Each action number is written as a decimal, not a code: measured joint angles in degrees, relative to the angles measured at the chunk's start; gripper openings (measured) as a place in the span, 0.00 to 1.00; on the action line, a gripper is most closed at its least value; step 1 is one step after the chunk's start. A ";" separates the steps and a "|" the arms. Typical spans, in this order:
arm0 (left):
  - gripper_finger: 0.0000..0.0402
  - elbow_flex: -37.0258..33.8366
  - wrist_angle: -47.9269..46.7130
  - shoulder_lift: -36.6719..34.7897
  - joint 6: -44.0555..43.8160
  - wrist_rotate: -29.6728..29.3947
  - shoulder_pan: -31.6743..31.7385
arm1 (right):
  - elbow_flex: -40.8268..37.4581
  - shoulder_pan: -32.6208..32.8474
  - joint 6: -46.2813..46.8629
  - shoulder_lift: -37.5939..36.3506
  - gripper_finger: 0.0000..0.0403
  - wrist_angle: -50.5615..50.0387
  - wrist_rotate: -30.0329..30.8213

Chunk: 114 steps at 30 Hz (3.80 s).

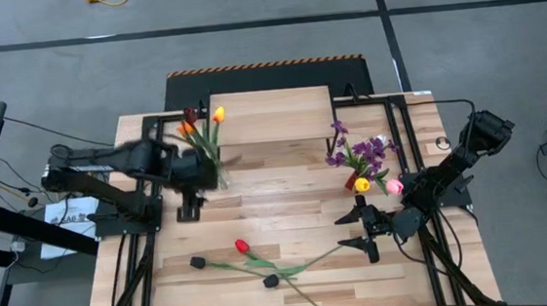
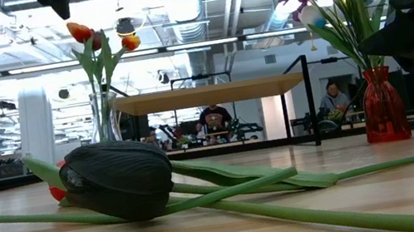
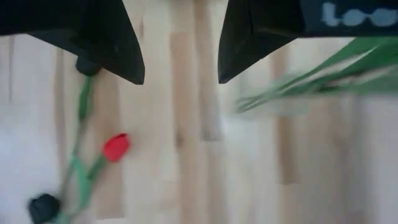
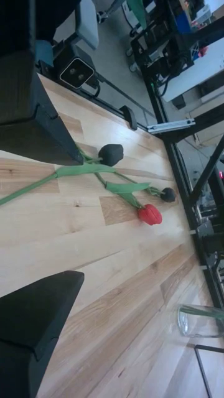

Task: Pick and place flowers into a vace then onto a shelf
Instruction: Put the red flower into the transparent vase

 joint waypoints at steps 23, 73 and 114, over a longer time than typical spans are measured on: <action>0.49 -28.43 40.91 1.71 10.33 -0.21 -10.77 | 0.00 0.00 -0.10 0.00 0.71 -0.47 0.02; 0.45 -9.10 28.73 38.34 22.88 15.71 -11.91 | 0.02 1.16 0.96 0.00 0.71 -3.05 0.11; 0.01 20.28 -10.09 25.43 13.68 -10.87 -12.51 | 0.02 1.14 2.45 -0.02 0.71 -3.19 0.18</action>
